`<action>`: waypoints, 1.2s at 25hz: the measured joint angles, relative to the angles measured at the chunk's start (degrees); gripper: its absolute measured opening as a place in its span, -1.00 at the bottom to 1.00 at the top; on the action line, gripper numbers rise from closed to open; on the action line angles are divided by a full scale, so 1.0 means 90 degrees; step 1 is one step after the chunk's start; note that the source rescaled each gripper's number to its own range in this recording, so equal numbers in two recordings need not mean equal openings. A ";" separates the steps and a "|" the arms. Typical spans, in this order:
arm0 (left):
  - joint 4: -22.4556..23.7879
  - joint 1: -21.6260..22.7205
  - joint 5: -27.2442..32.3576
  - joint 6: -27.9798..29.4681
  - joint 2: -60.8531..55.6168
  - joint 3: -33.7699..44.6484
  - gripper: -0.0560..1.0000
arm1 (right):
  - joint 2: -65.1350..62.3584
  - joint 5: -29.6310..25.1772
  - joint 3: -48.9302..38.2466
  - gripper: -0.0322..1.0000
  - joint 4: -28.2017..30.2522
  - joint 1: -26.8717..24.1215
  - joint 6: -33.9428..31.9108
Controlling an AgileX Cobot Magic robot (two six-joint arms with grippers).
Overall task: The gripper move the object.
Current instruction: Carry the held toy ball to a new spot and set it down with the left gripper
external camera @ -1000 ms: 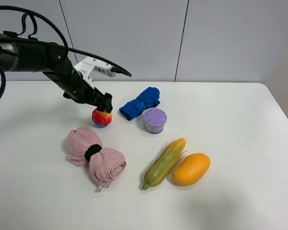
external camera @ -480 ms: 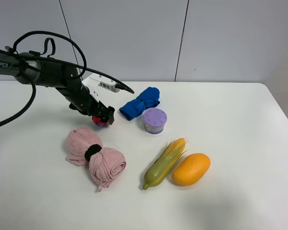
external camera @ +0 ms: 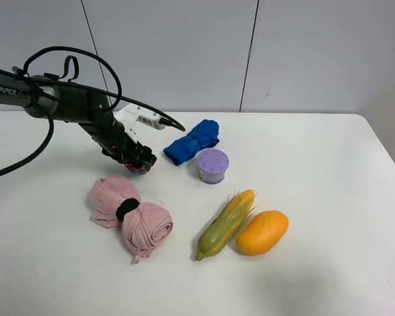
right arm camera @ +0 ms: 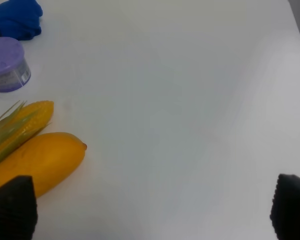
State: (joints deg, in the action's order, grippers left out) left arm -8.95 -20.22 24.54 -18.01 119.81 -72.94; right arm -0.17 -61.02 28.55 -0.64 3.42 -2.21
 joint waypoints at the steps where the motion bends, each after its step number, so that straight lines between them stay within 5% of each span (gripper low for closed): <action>1: 0.0027 -0.0005 0.0141 0.0000 -0.0085 0.0000 -0.74 | 0.0000 0.0000 0.0000 1.00 0.0000 0.0000 0.0000; 7: 0.0234 -0.0410 0.0951 0.0000 -0.1104 -0.0685 -0.74 | 0.0000 0.0000 0.0000 1.00 0.0000 0.0000 0.0000; 20: 0.0231 -0.2832 0.2093 0.0090 -0.0196 -0.4282 -0.74 | 0.0000 0.0000 0.0000 1.00 0.0000 0.0000 0.0000; 30: 0.0345 -0.3220 0.2302 0.0169 0.1653 -0.5349 -0.74 | 0.0000 0.0005 0.0000 1.00 0.0000 0.0000 0.0000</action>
State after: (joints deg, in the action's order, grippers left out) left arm -5.85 -49.20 45.26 -16.49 134.68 -121.08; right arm -0.17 -60.97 28.55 -0.64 3.42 -2.21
